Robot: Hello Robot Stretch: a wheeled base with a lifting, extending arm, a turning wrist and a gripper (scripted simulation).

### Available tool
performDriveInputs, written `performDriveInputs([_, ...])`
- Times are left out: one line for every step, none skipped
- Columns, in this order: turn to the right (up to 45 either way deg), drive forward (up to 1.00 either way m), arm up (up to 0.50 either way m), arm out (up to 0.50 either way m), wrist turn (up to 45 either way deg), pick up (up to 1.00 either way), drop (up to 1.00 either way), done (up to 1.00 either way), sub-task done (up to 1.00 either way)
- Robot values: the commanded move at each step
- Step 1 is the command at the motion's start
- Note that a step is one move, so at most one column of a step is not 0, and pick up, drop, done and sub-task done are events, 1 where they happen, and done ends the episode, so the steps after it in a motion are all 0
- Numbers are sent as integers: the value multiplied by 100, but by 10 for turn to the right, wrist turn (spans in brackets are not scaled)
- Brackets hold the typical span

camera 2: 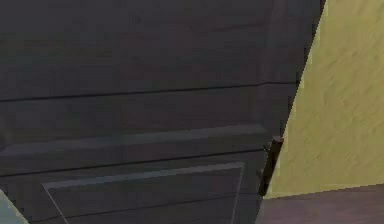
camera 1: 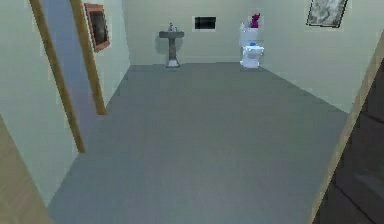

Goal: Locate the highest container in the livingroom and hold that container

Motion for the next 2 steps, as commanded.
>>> performDriveInputs([0, 25, 0, 0, 0, 0, 0, 0, 0])
performDriveInputs([-60, 0, 0, 0, 0, 0, 0, 0, 0])
